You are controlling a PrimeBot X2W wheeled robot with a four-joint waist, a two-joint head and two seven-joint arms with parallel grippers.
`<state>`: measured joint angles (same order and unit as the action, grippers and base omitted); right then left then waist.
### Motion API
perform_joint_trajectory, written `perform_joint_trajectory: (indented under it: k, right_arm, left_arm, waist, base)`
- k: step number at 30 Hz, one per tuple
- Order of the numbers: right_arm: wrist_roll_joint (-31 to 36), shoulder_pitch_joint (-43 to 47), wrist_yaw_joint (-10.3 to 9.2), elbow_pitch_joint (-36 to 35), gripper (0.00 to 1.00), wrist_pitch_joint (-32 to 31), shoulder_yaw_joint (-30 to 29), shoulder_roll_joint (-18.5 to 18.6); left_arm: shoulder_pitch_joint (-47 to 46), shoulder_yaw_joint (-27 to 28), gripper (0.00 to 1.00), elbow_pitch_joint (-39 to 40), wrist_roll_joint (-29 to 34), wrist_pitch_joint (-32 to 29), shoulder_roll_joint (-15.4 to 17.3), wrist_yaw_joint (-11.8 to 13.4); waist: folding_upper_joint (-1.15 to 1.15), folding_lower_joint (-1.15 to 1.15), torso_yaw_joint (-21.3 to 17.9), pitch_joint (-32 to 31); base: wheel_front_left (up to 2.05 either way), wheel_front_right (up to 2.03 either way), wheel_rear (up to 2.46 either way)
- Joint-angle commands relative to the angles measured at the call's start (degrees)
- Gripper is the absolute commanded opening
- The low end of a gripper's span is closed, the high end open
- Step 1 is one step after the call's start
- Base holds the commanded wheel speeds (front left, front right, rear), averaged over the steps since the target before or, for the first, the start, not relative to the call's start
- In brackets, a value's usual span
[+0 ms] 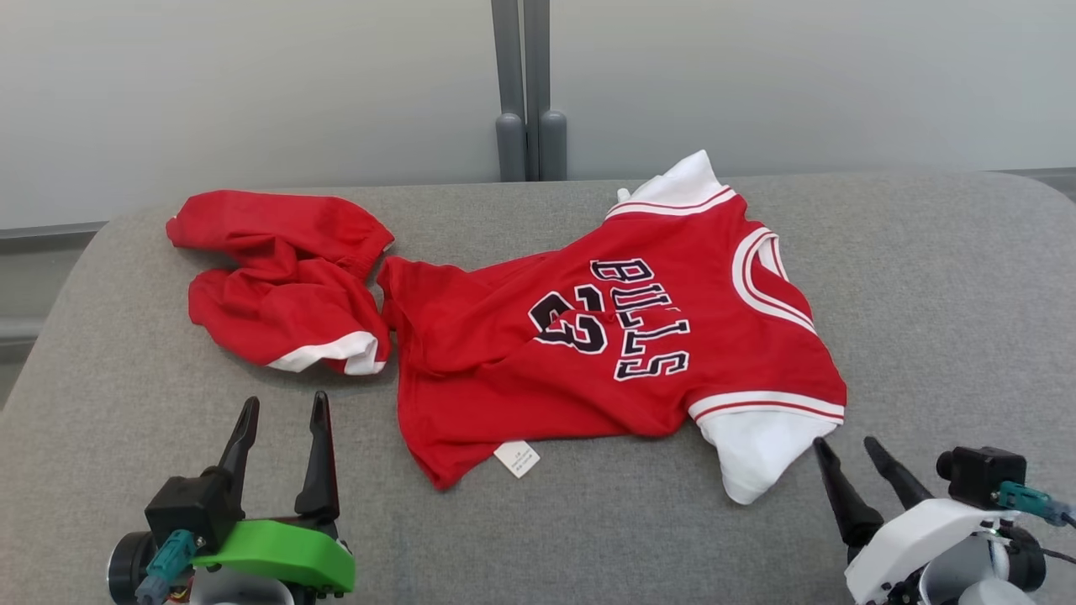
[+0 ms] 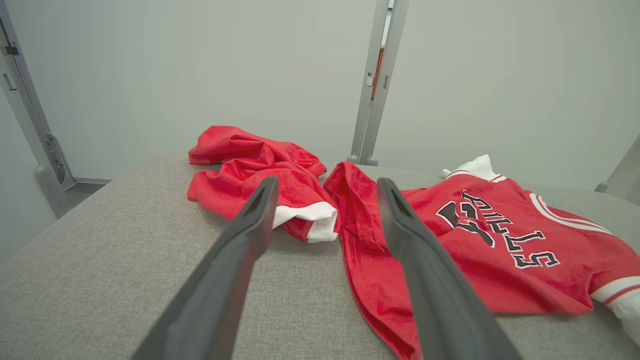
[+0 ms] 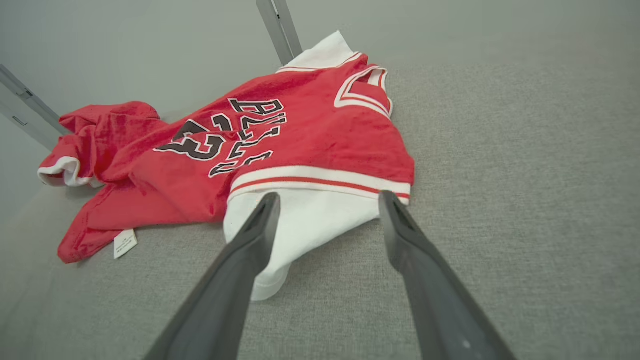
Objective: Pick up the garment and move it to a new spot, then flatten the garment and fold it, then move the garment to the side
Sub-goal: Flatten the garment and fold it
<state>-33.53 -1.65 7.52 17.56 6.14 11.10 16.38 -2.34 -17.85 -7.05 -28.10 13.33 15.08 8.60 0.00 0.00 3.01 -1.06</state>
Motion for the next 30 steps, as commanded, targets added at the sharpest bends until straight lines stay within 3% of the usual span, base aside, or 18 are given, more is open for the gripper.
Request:
perform_joint_trajectory:
  k: [1, 7, 13, 15, 16, 22, 27, 30]
  right_arm:
    - [-1.4, -0.3, -0.07, 1.2, 1.00, -1.6, -0.1, -0.8]
    - [-7.4, -3.1, -0.04, 6.8, 1.00, -8.1, -0.6, -4.0]
    - [-13.1, -6.6, -0.04, 12.6, 1.00, -10.3, -2.1, -6.4]
    - [-14.5, -7.3, -0.04, 13.7, 0.30, -10.0, -2.1, -6.1]
    - [-14.9, -7.6, -0.04, 14.0, 0.00, -9.7, -2.1, -5.8]
    - [-16.6, -8.9, -0.04, 12.1, 0.00, -6.8, -2.0, -2.8]
    - [-12.9, -11.6, -0.03, 8.4, 0.00, -6.4, -0.5, 0.0]
    - [-10.1, -14.5, -0.03, 7.4, 0.00, -7.9, 1.2, -0.3]
  left_arm:
    - [-0.5, -0.1, 1.00, -0.1, -0.1, -0.1, -0.1, -0.1]
    - [-1.3, -0.7, 1.00, -0.4, -0.1, -0.5, -0.1, -0.4]
    - [-2.1, -1.1, 1.00, -0.7, -0.1, -0.7, -0.2, -0.4]
    - [-2.3, -1.2, 1.00, -0.9, -0.2, -0.6, -0.1, -0.3]
    - [-2.3, -1.2, 1.00, -1.0, -0.2, -0.6, -0.1, -0.3]
    - [-2.8, -1.7, 1.00, -1.4, -0.2, -0.5, -0.3, -0.5]
    - [-3.0, -2.6, 1.00, -1.7, -0.2, -0.6, -0.8, -0.7]
    - [-3.3, -2.8, 1.00, -1.9, -0.4, -0.6, -1.1, -0.8]
  waist:
    - [0.00, 0.00, 0.3, 0.1]
    - [0.00, 0.00, 1.8, 0.6]
    - [0.00, 0.00, 3.7, 1.7]
    - [0.00, 0.00, 4.3, 2.0]
    - [0.00, 0.00, 4.5, 2.0]
    - [0.00, 0.00, 6.2, 2.3]
    - [0.00, 0.00, 8.1, 2.9]
    - [0.00, 0.00, 9.0, 3.5]
  base:
    - [0.00, 0.00, 0.00]
    - [0.00, 0.00, 0.00]
    - [0.00, 0.00, 0.00]
    - [0.00, 0.00, 0.00]
    - [0.00, 0.00, 0.00]
    - [0.00, 0.00, 0.00]
    - [0.00, 0.00, 0.00]
    - [0.00, 0.00, 0.00]
